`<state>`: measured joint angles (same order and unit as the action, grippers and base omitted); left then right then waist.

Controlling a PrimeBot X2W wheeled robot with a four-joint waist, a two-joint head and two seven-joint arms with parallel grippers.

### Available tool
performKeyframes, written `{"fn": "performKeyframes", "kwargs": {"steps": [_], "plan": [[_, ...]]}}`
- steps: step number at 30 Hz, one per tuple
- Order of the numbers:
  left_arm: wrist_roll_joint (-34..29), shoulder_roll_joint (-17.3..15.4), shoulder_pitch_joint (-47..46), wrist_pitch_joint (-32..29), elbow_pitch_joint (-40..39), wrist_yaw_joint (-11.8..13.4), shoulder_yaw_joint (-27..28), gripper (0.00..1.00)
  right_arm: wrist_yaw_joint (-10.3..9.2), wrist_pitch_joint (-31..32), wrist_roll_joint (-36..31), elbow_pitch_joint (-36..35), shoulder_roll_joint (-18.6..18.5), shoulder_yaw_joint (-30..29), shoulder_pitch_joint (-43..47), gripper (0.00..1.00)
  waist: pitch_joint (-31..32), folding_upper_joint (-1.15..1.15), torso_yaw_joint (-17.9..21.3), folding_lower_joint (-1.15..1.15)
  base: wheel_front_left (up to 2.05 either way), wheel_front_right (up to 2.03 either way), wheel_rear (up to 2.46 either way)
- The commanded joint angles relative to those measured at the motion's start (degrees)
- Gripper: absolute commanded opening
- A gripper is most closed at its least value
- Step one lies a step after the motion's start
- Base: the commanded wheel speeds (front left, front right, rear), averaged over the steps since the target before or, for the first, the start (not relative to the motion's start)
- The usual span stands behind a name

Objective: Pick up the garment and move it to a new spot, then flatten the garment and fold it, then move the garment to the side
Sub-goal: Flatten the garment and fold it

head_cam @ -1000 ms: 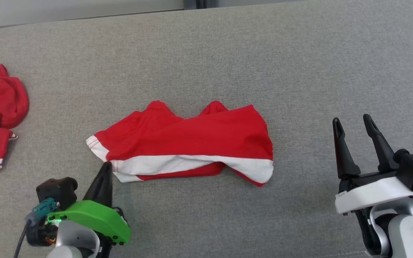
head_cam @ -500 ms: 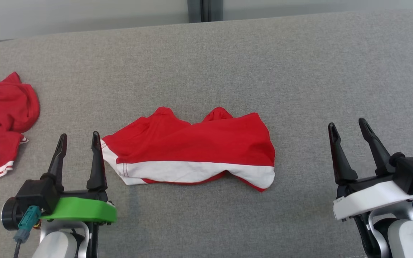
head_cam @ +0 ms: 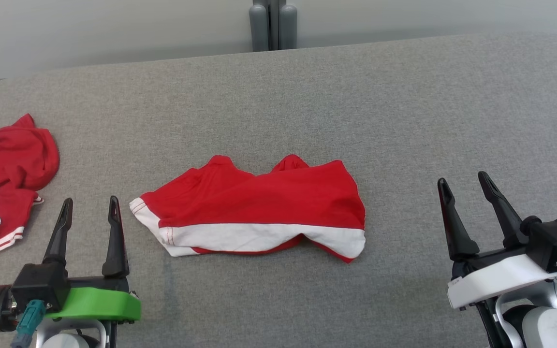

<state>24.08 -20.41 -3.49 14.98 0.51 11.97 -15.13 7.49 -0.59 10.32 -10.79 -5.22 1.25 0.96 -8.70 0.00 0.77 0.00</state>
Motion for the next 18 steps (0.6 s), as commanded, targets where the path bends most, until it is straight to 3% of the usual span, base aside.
{"fn": "performKeyframes", "kwargs": {"steps": [1, 8, 15, 18], "plan": [[-0.2, -0.4, 0.8, 0.2, 0.0, 0.2, 0.0, 1.00, 0.00, 0.1, 0.0, -0.3, -0.2, -0.1, 0.6, 1.00, 0.0, 0.00, 0.0, 0.00, 0.00, 0.00, 0.00], [-0.1, -0.6, -0.2, -1.2, 0.2, -0.5, -1.0, 1.00, 0.00, 0.3, 0.0, -0.4, 0.0, -0.5, 0.5, 1.00, -0.5, 0.00, -0.4, 0.00, 0.00, 0.00, 0.00], [5.2, 0.7, -2.6, -13.3, 4.8, -6.3, -6.8, 1.00, 0.00, 0.5, 0.1, 0.5, -0.1, 0.5, -0.3, 1.00, -2.7, 0.00, -0.2, 0.00, 0.00, 0.00, 0.00], [6.6, 1.0, -3.8, -15.6, 7.5, -8.0, -7.8, 1.00, 0.00, 0.2, 0.5, 1.4, 0.0, 0.9, -0.5, 1.00, -3.6, 0.00, 0.1, 0.00, 0.00, 0.00, 0.00]]}}
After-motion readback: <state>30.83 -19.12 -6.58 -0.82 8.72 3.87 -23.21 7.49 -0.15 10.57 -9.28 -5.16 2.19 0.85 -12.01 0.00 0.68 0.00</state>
